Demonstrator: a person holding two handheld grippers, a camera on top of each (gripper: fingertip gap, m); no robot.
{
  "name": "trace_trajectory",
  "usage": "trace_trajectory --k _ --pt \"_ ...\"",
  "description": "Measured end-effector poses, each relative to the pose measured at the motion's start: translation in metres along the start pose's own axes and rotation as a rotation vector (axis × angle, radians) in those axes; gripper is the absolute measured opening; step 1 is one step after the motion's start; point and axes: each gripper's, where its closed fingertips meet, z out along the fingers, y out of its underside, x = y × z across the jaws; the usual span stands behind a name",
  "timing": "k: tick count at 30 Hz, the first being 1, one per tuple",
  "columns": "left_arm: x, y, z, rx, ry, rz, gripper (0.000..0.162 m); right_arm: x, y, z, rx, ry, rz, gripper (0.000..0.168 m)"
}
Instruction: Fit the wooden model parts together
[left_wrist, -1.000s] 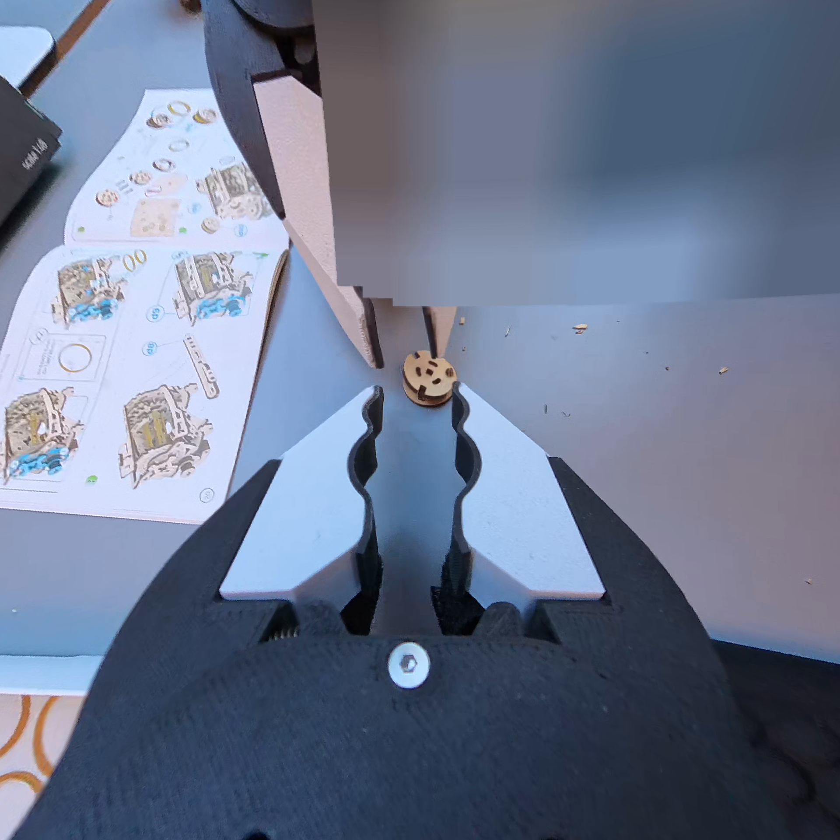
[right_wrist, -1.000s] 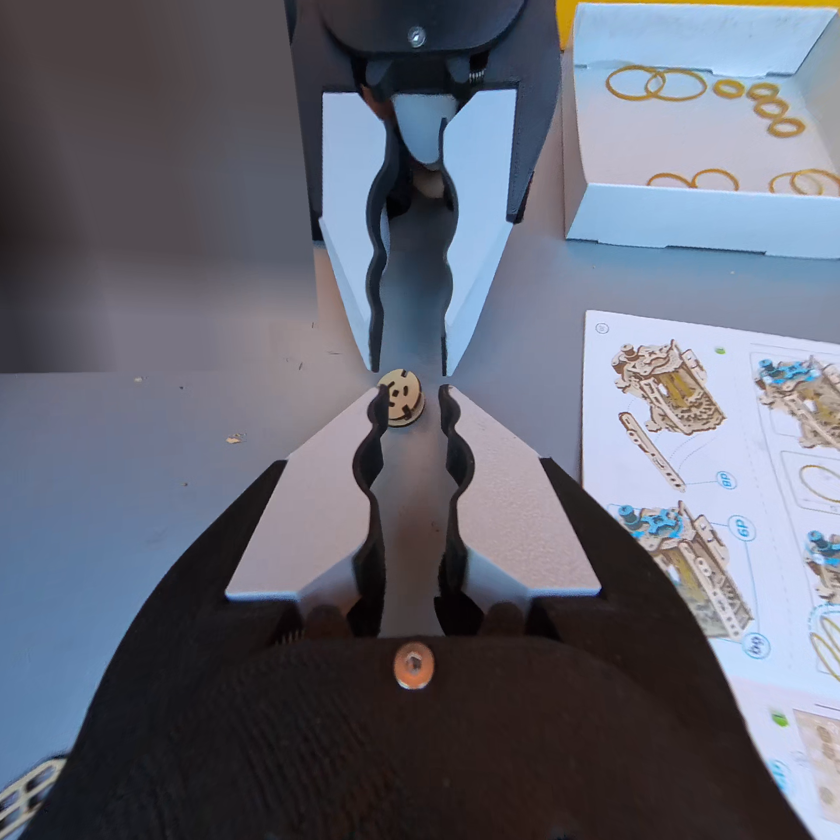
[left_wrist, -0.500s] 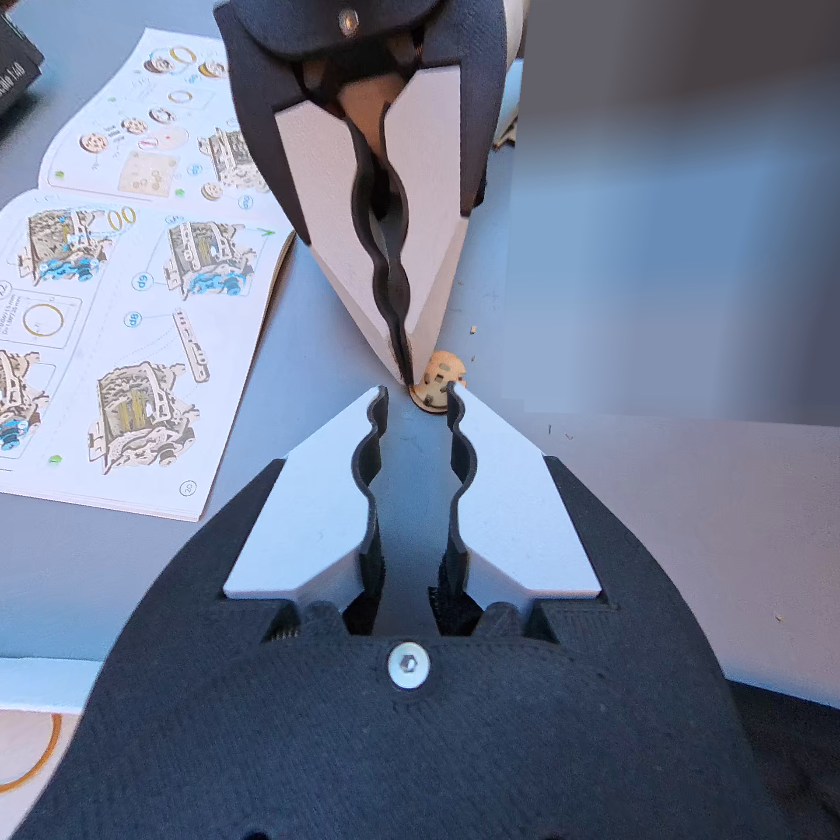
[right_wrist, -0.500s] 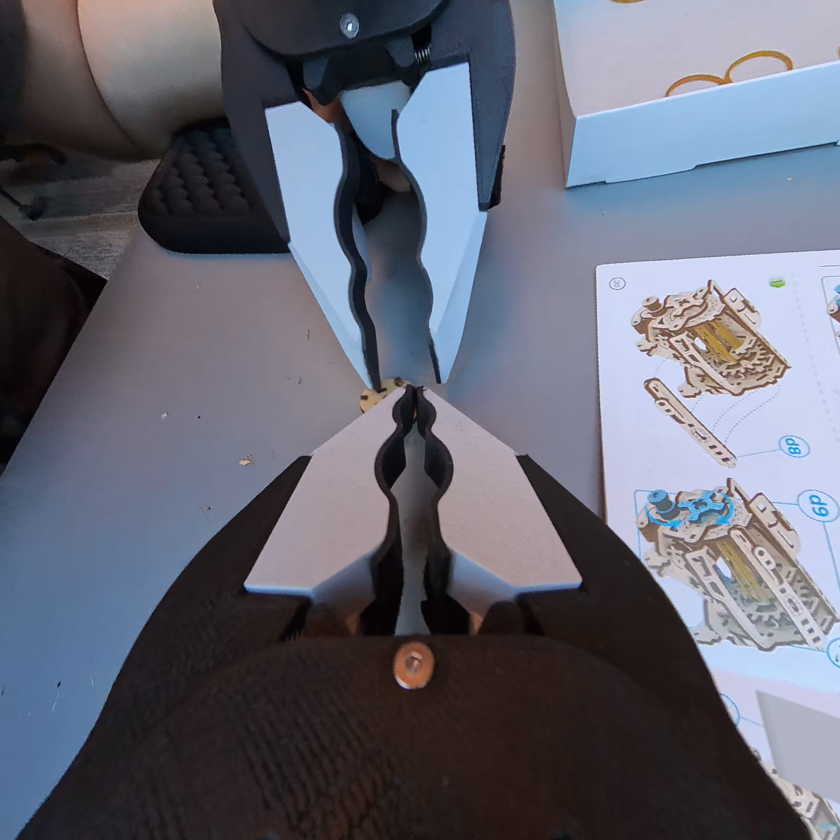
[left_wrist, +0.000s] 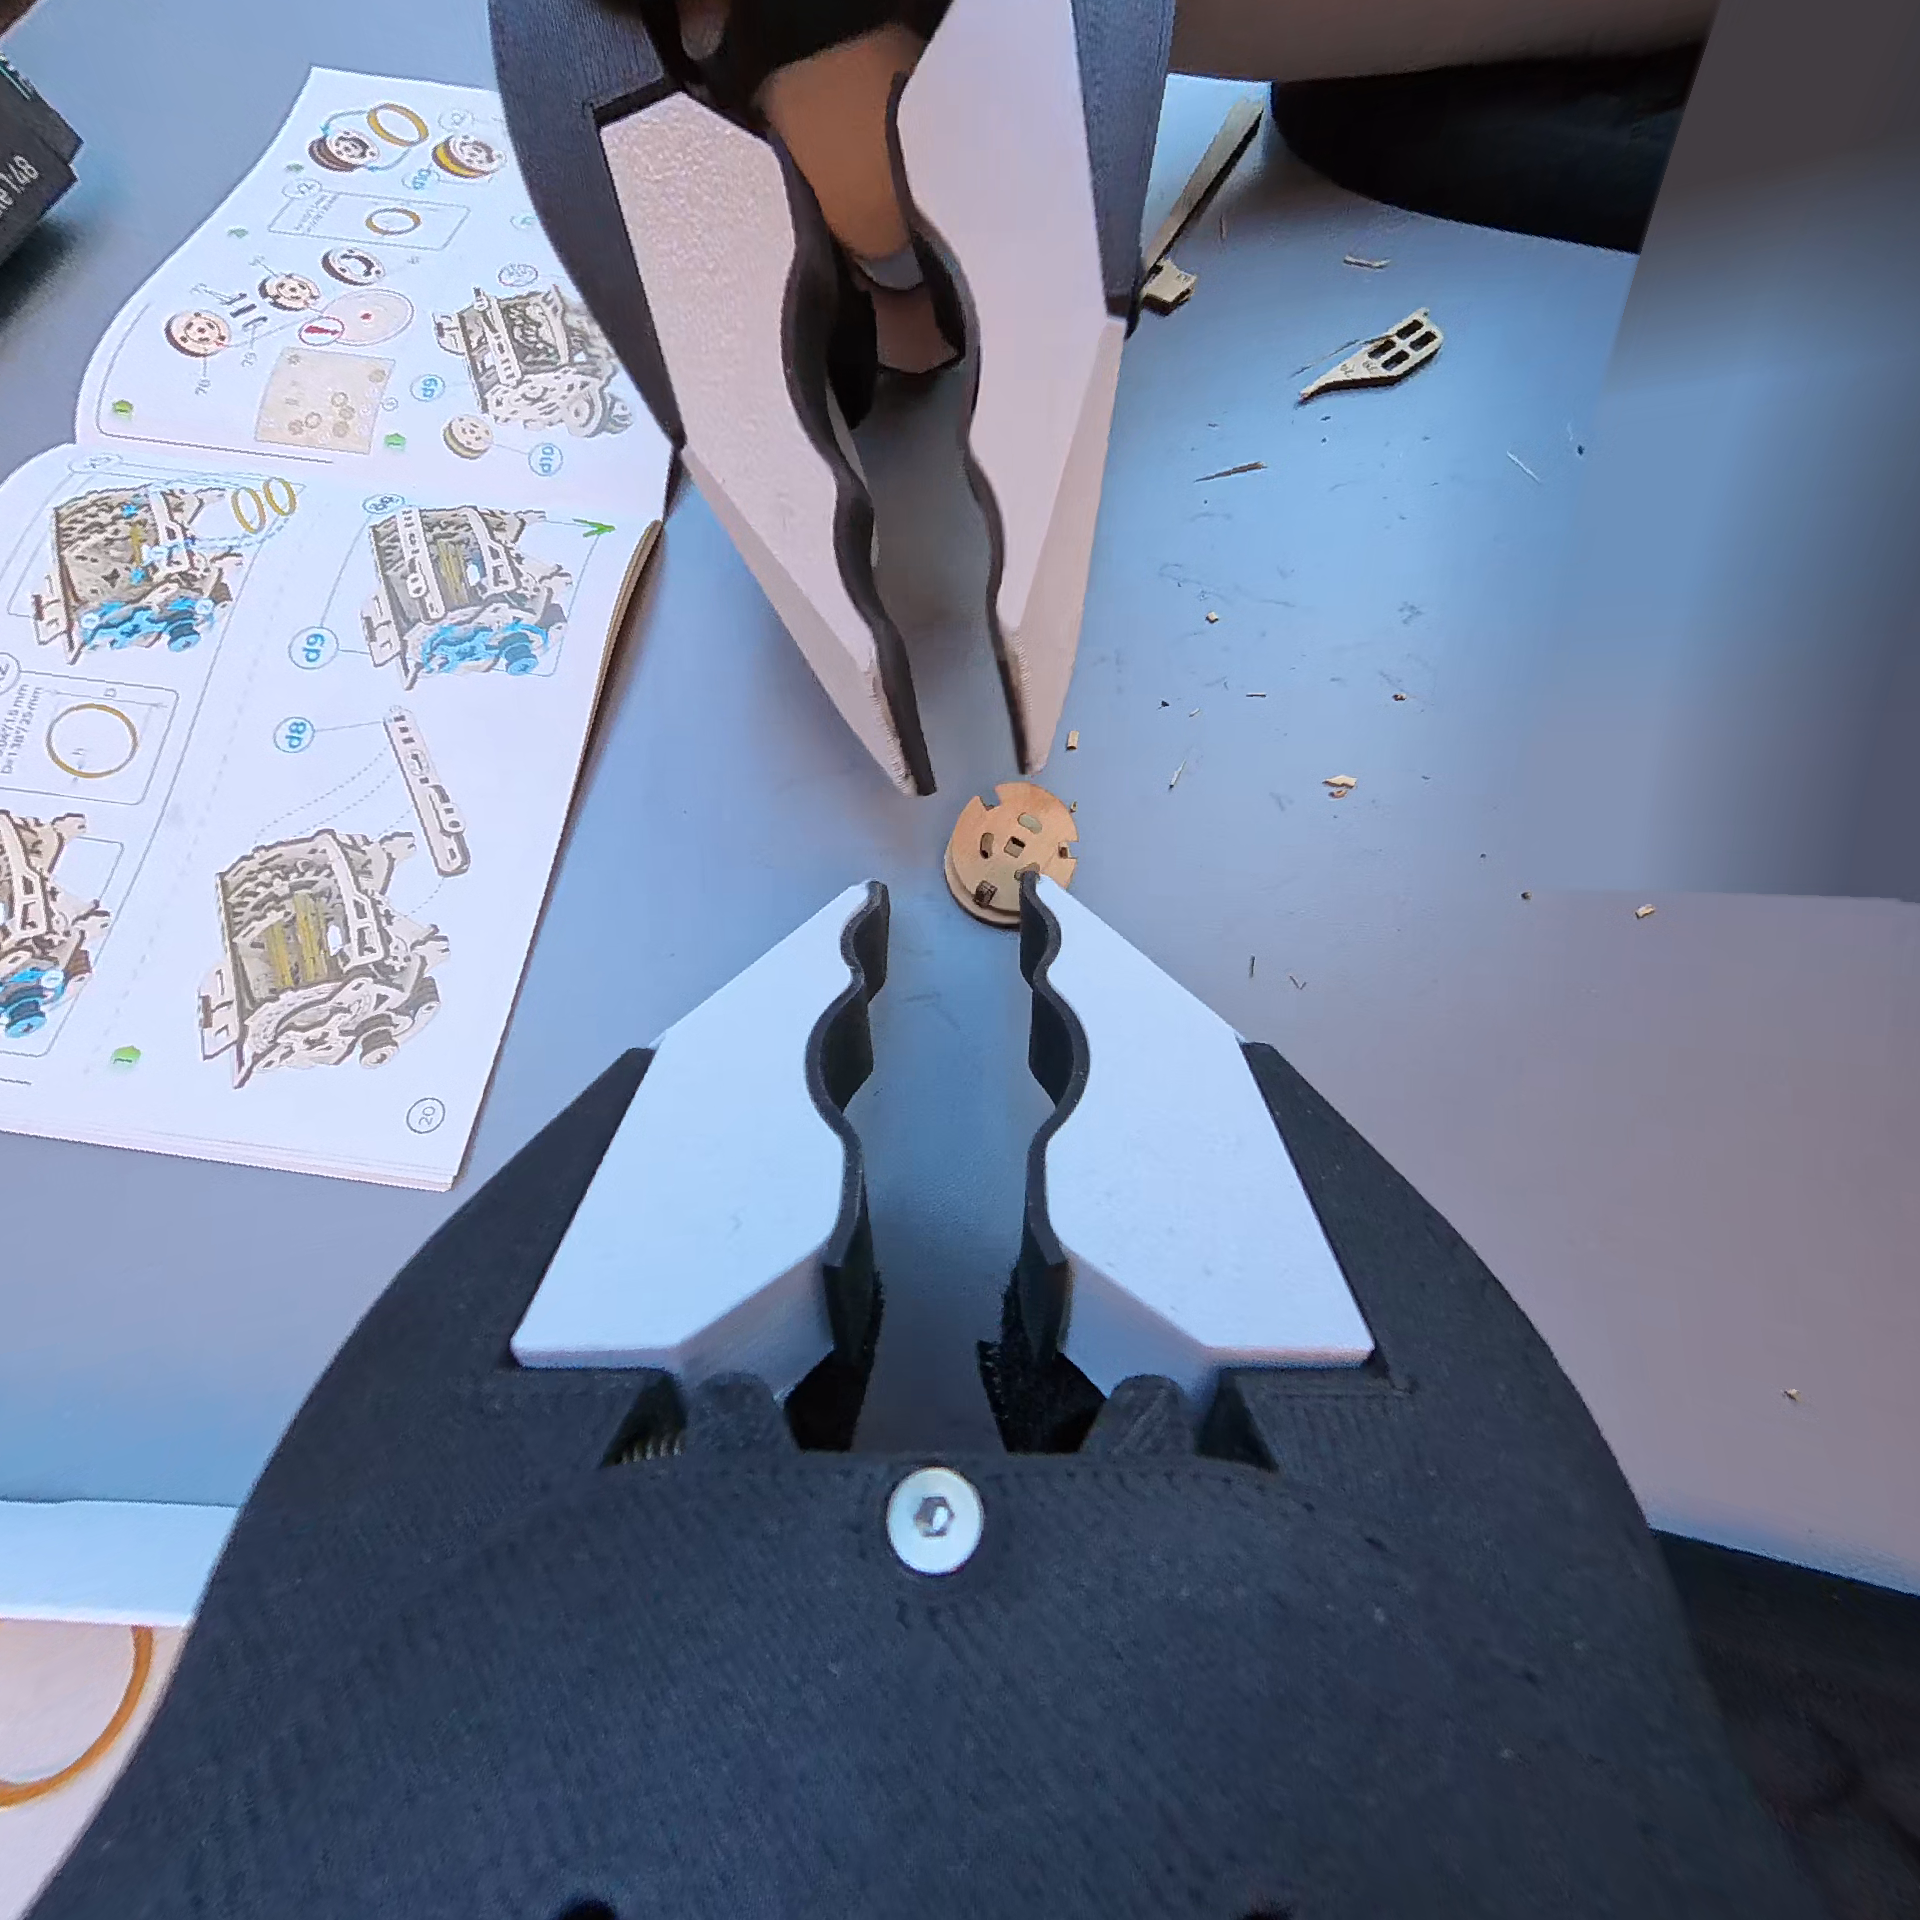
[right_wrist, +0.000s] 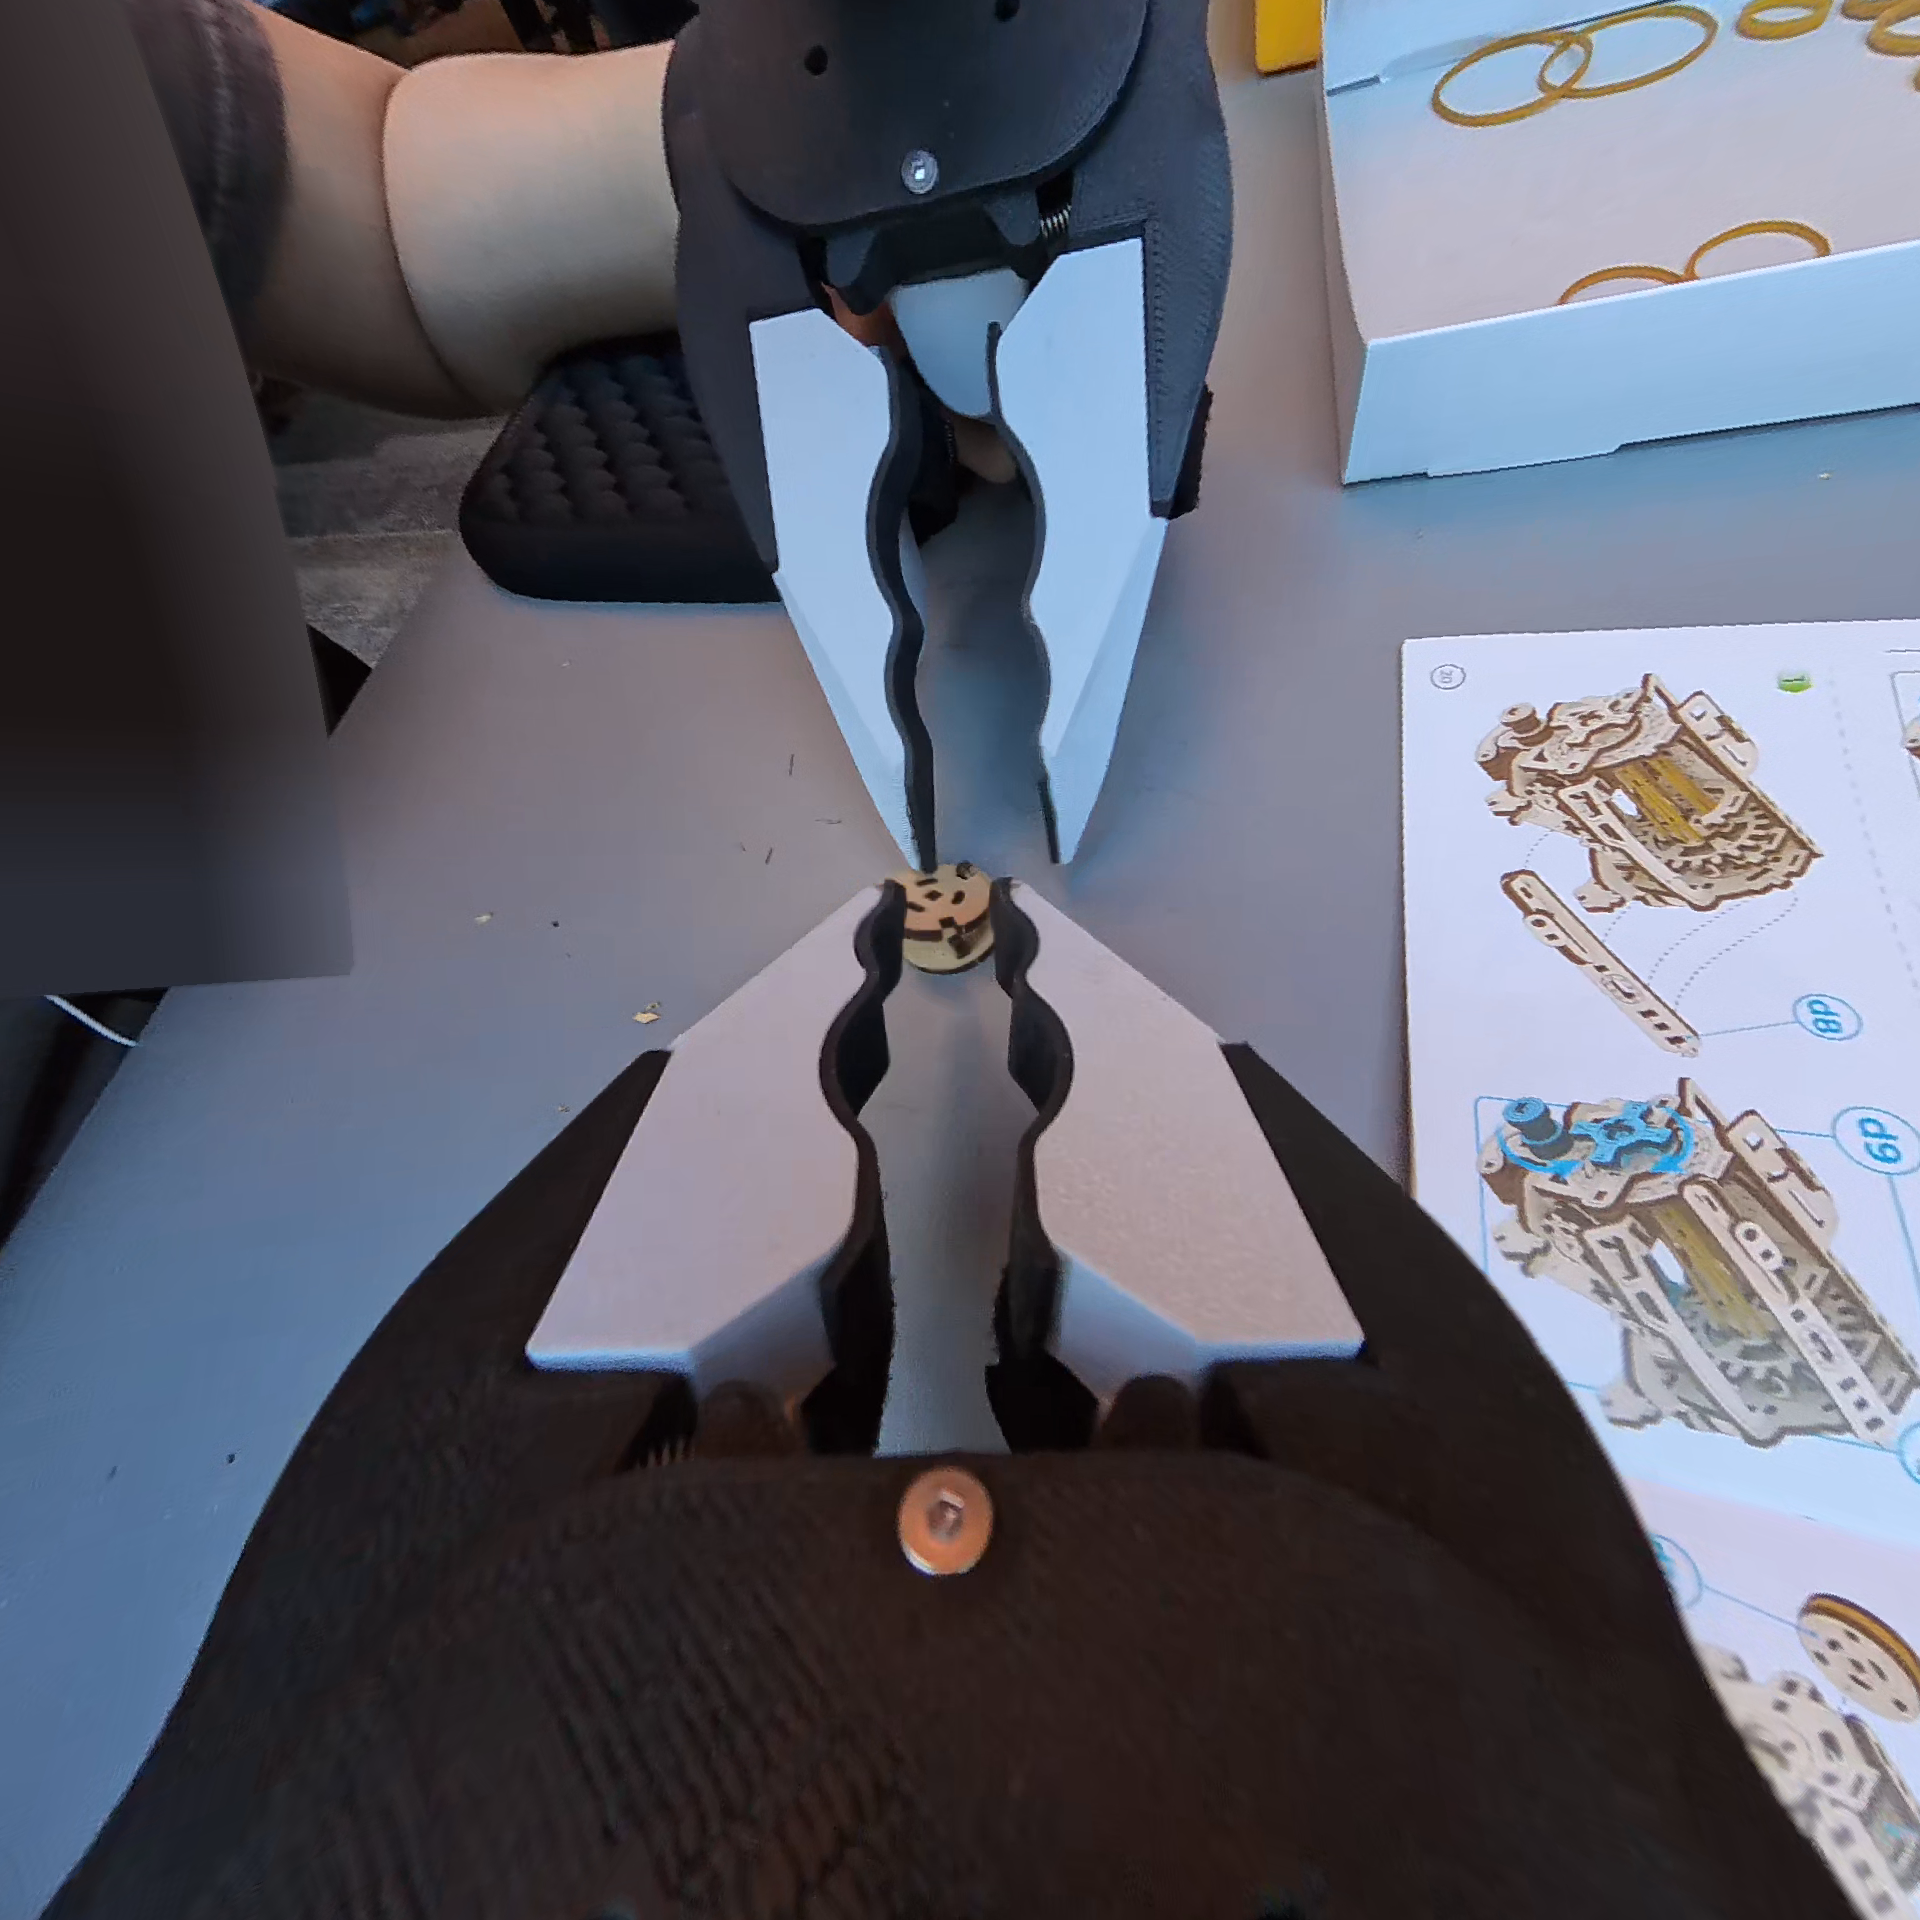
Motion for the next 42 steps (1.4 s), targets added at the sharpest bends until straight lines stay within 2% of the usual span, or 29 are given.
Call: trace_trajectory --k 3,6,11,17,33,42 --pt "0.002 0.0 -0.002 0.006 0.017 0.005 0.027 -0.007 0.001 0.002 -0.014 -0.022 -0.016 0.025" --pt "0.007 -0.002 -0.003 0.021 0.042 0.024 0.029 -0.002 0.004 0.003 -0.028 0.022 -0.053 0.025" --pt "0.009 -0.003 -0.003 0.031 0.069 0.016 0.03 -0.002 0.008 0.008 -0.055 0.003 -0.042 0.025" --pt "0.01 0.003 0.003 -0.027 0.106 -0.014 0.032 -0.004 0.009 0.008 -0.059 -0.006 -0.049 0.02" --pt "0.01 -0.004 0.001 0.015 0.101 0.039 0.017 -0.002 0.01 0.006 -0.062 -0.006 -0.054 0.024" --pt "0.009 -0.001 0.003 -0.008 0.092 0.037 0.029 -0.001 0.014 0.01 -0.099 0.004 -0.05 0.022"
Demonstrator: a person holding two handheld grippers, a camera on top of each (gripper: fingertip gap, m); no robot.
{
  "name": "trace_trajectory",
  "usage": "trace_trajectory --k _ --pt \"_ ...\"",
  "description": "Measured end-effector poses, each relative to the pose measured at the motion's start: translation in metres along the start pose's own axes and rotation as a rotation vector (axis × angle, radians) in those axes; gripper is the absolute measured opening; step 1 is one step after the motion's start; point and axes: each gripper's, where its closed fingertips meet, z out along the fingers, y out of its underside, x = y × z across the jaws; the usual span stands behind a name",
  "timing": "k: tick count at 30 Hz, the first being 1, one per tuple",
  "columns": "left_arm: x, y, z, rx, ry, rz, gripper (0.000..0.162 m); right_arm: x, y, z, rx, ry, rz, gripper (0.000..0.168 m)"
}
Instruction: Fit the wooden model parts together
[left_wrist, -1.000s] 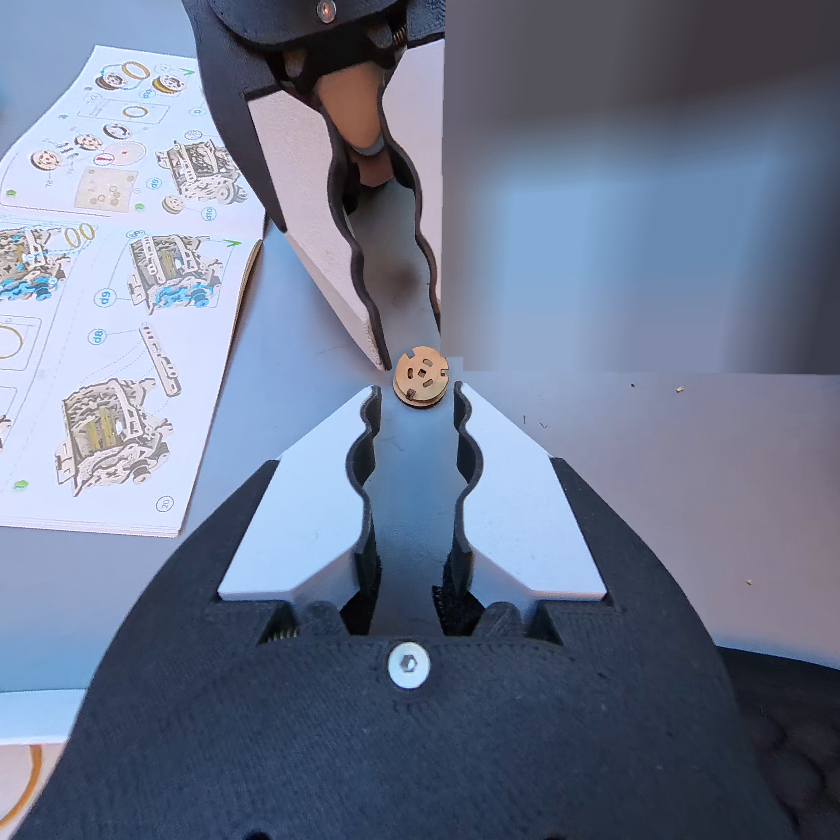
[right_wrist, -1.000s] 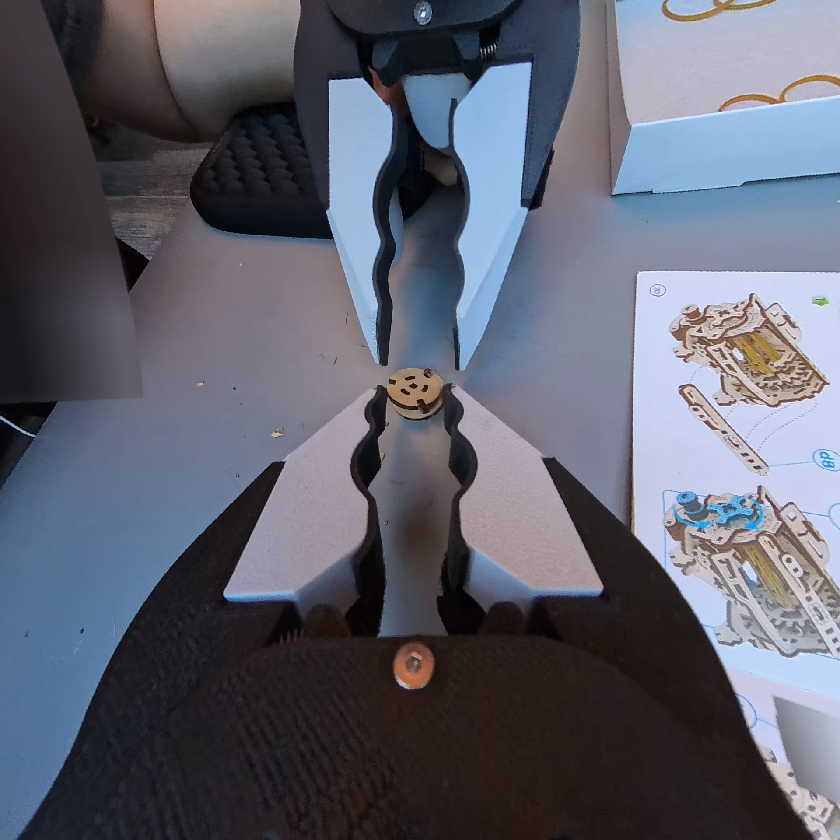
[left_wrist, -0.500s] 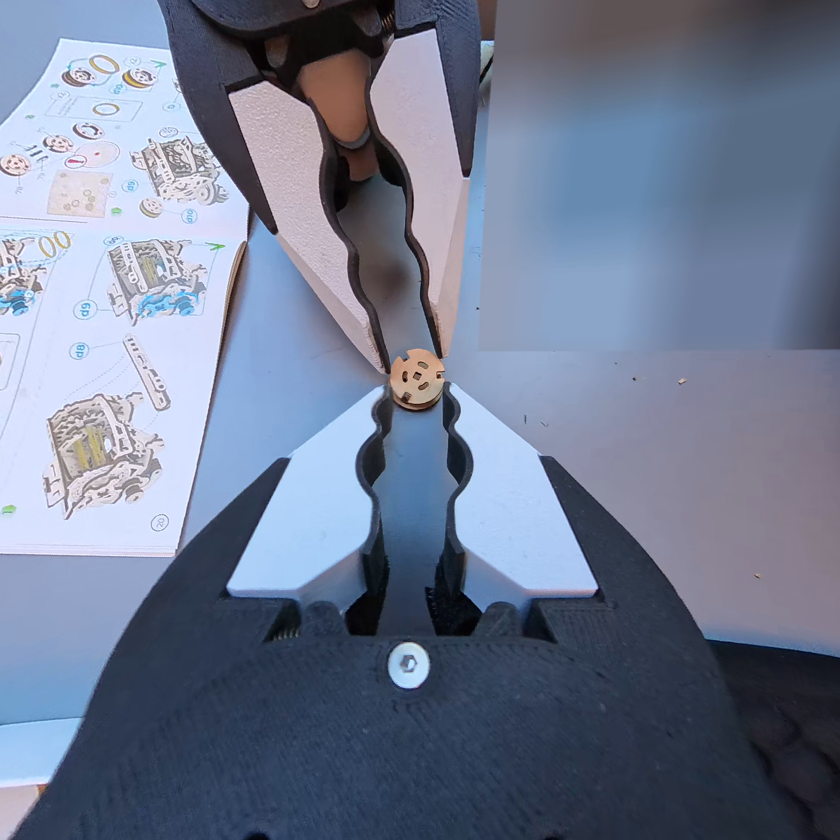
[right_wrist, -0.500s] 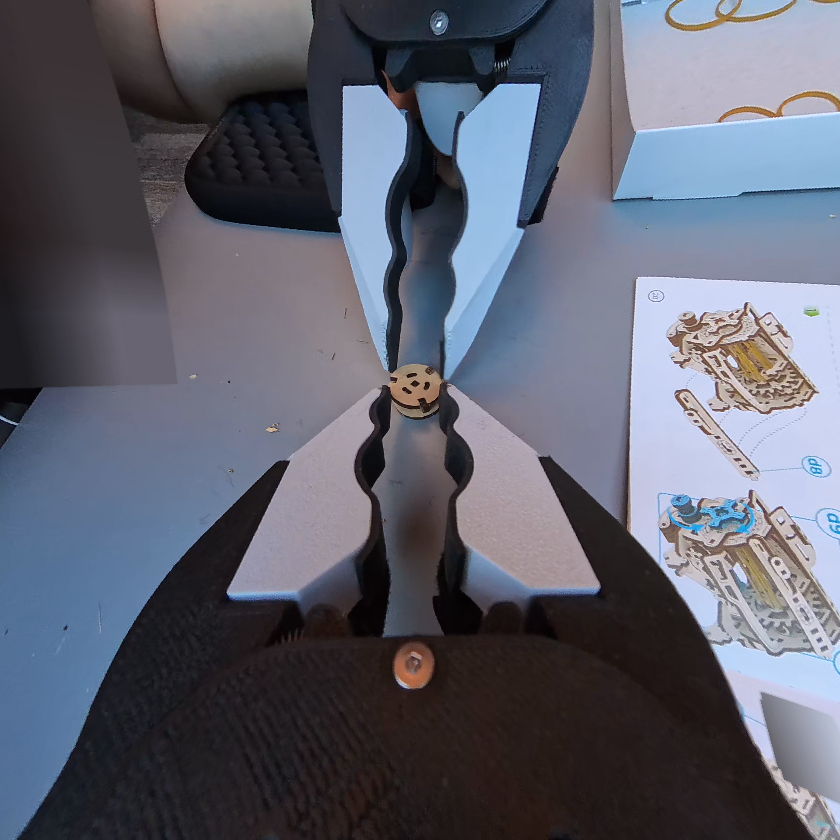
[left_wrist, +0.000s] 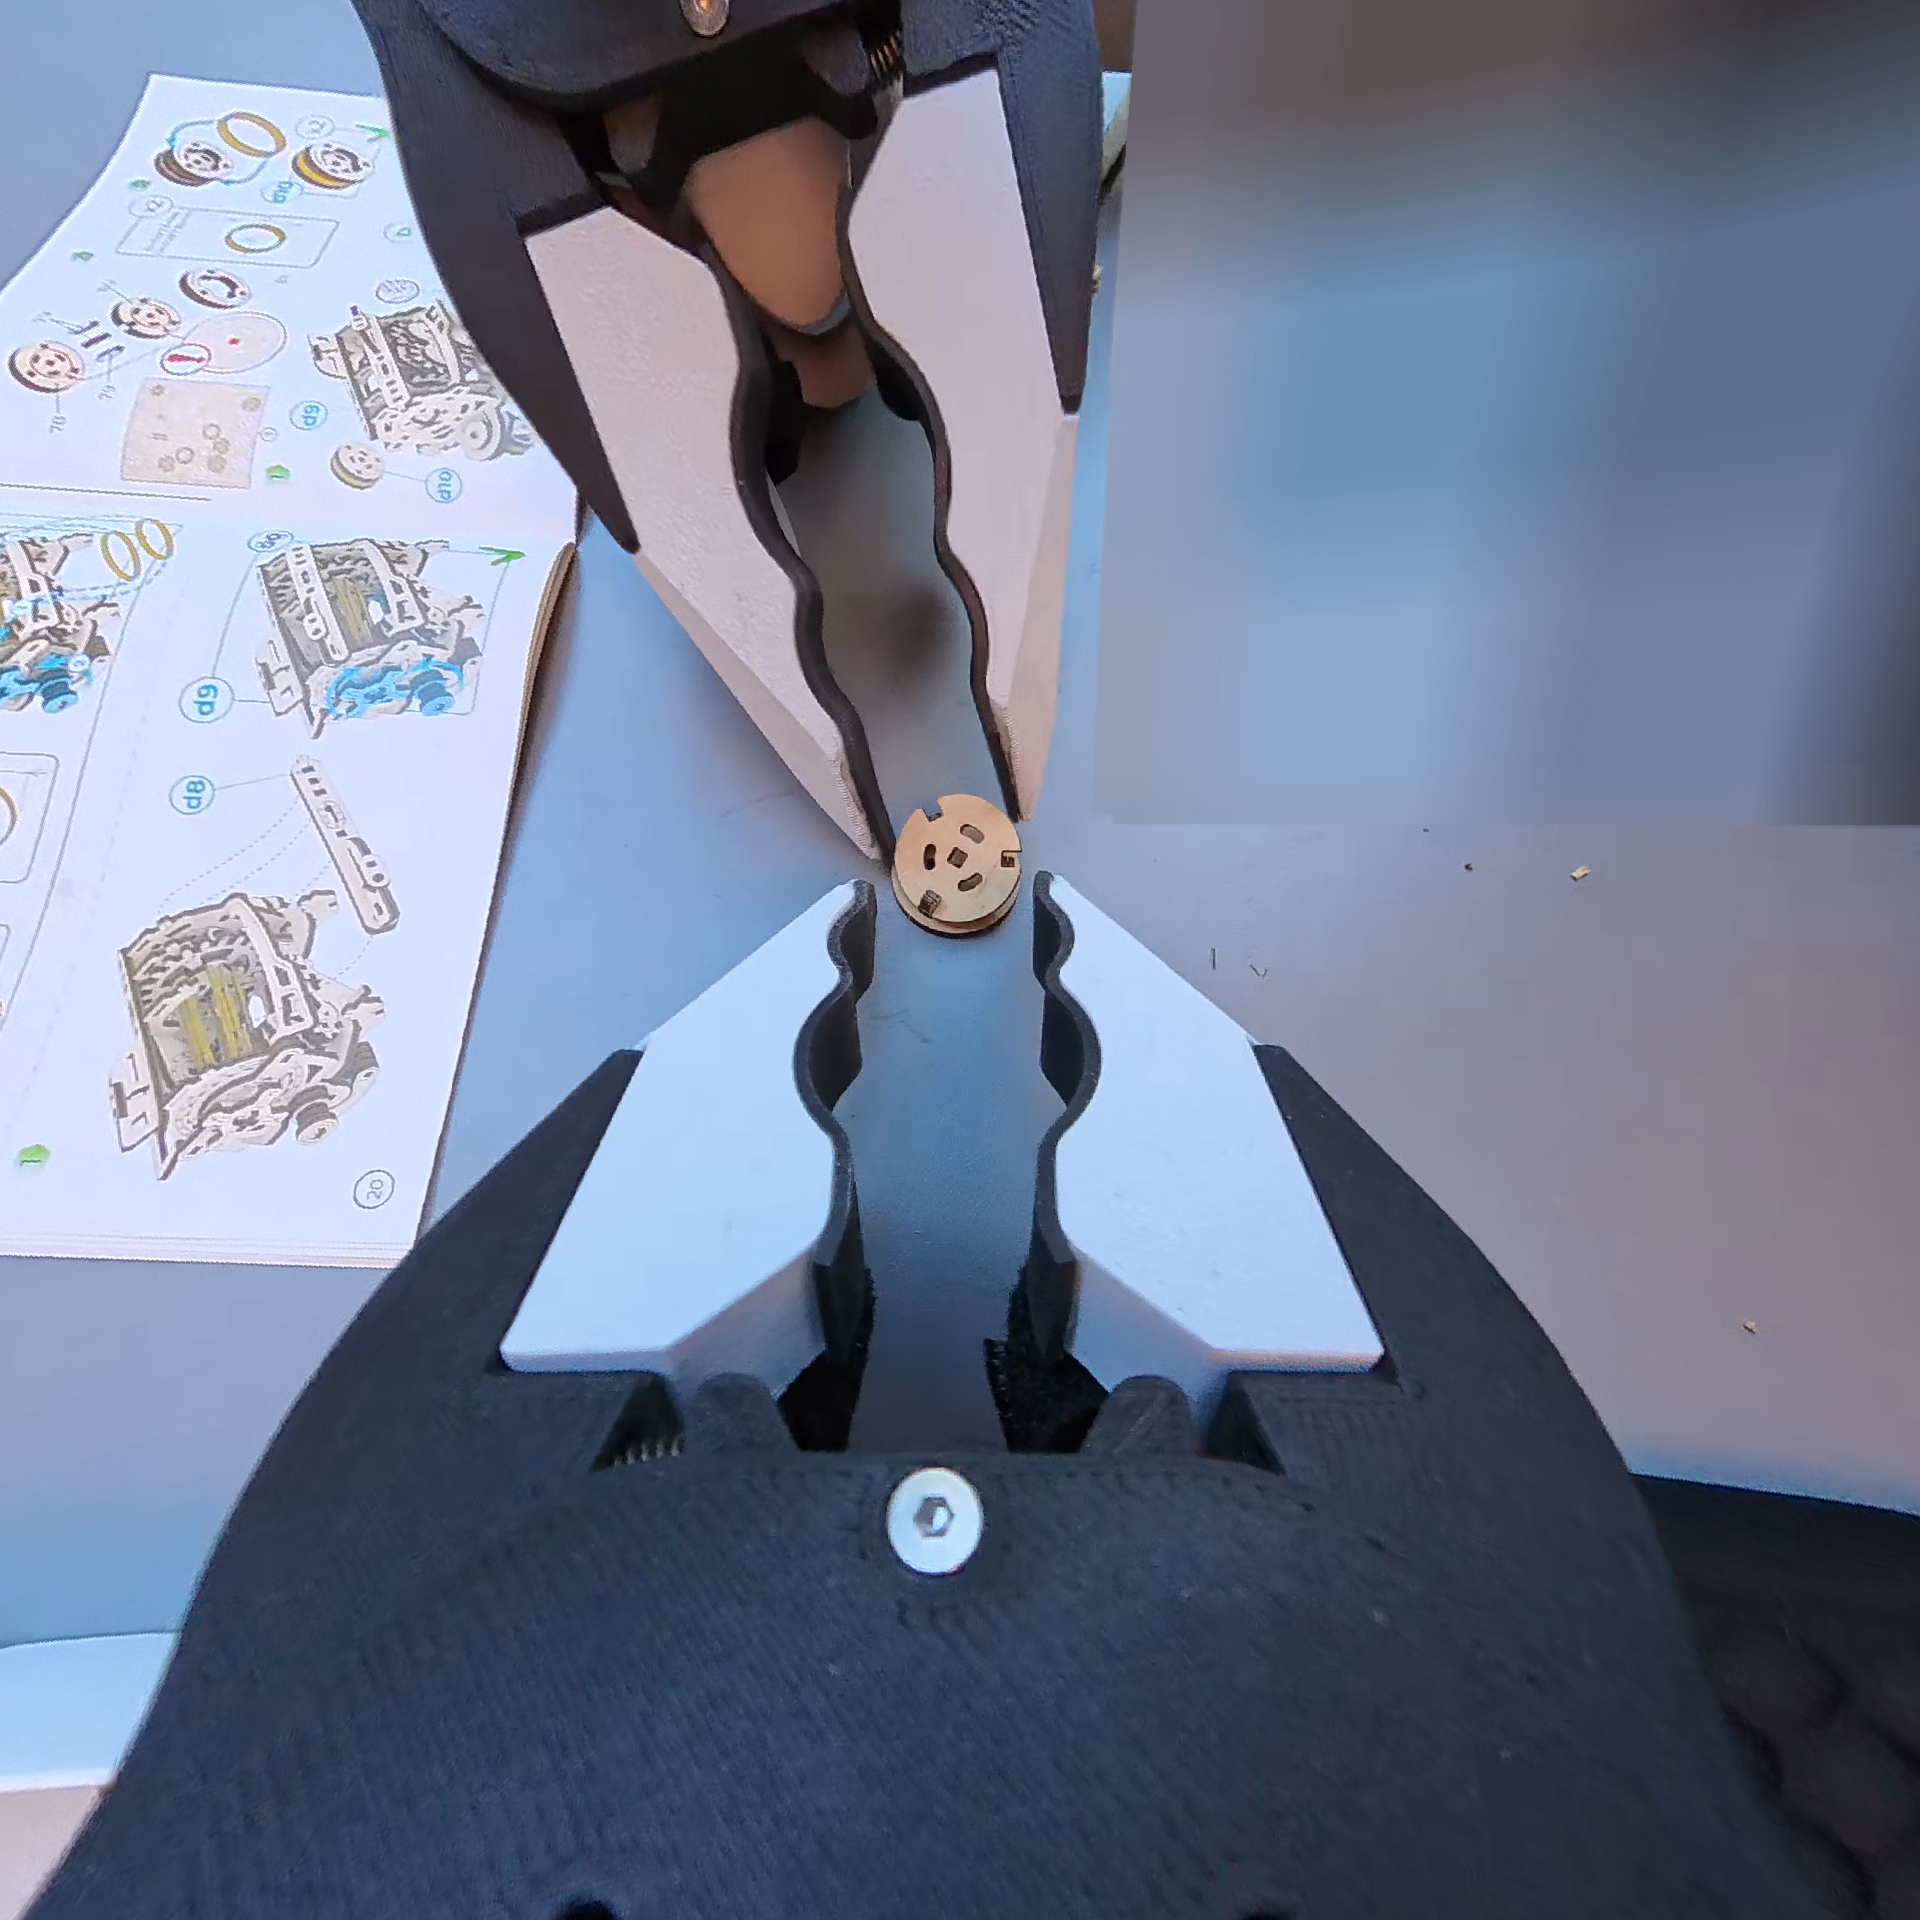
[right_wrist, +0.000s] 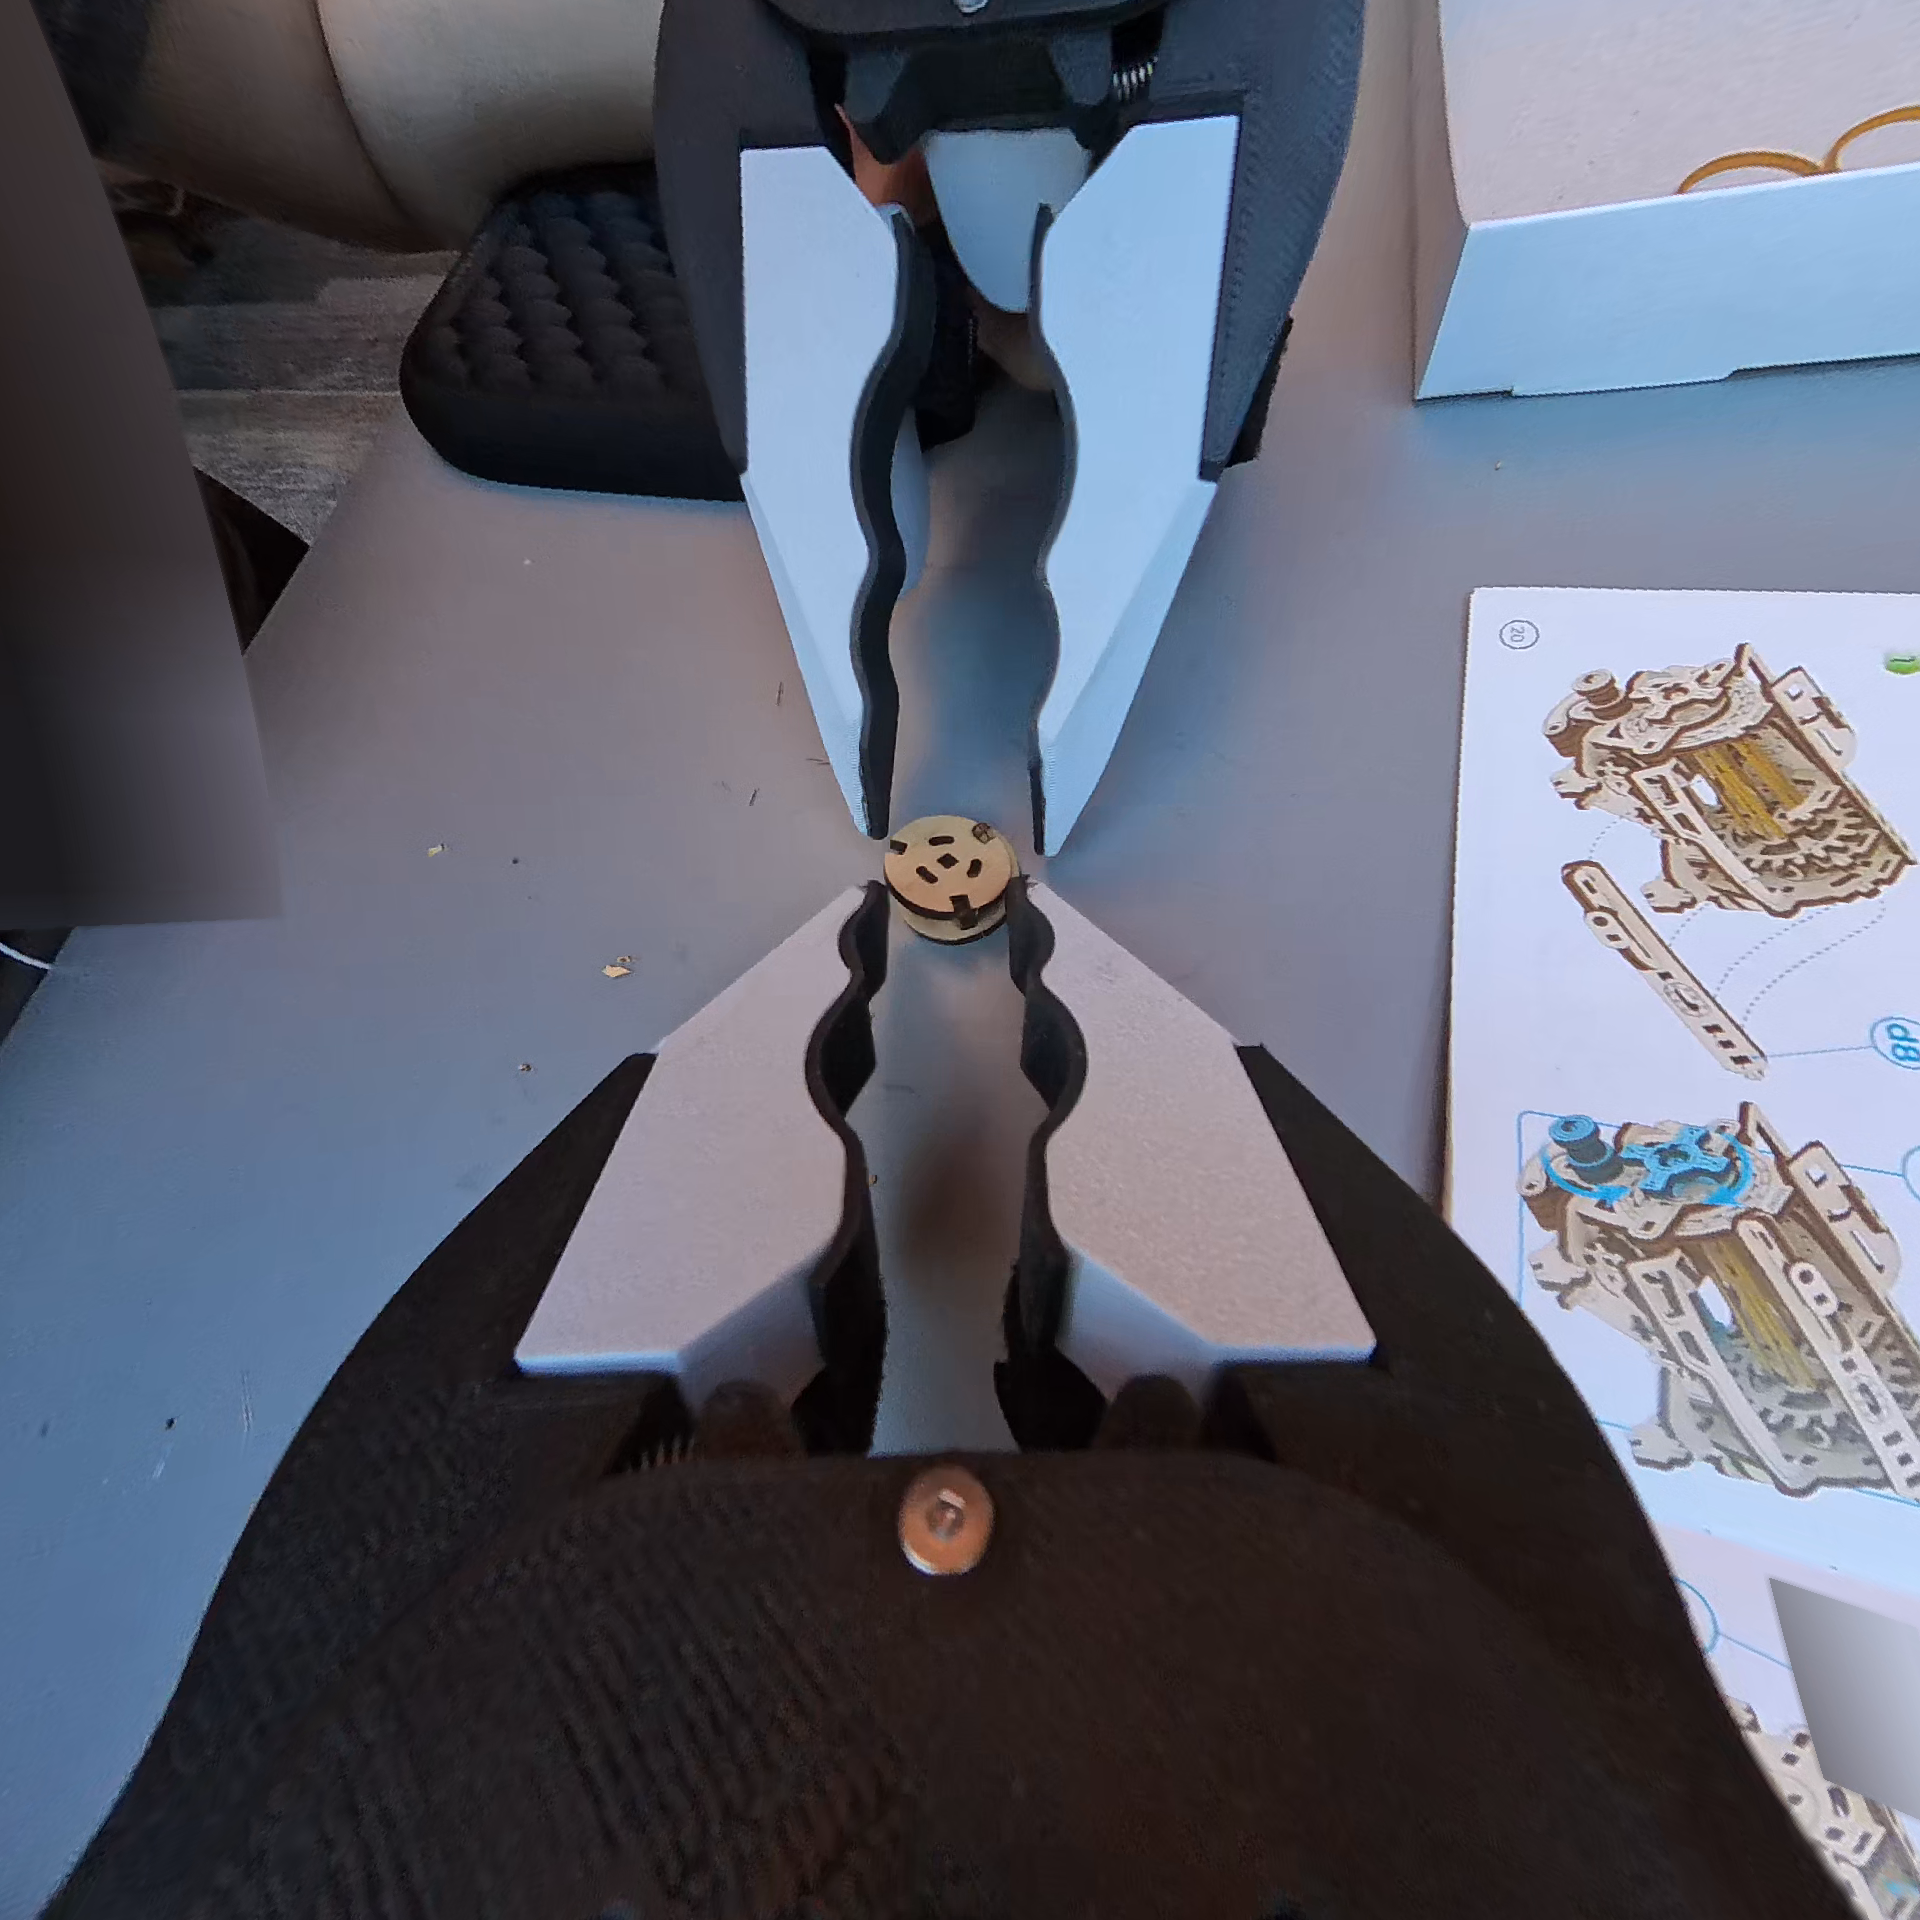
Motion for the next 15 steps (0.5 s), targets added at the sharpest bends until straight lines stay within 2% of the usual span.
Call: trace_trajectory --k 4,8,15 --pt "0.0007 0.0019 0.0019 -0.017 0.032 -0.027 0.029 -0.0026 -0.0007 0.0011 -0.007 0.005 -0.036 0.023" --pt "0.0006 0.0006 0.0007 -0.006 0.041 -0.037 0.026 -0.0033 -0.0023 -0.0007 0.012 -0.014 0.017 0.028" --pt "0.0007 0.0022 0.0022 -0.02 0.024 -0.013 0.025 -0.0013 -0.0029 0.0017 0.001 -0.005 0.052 0.024"
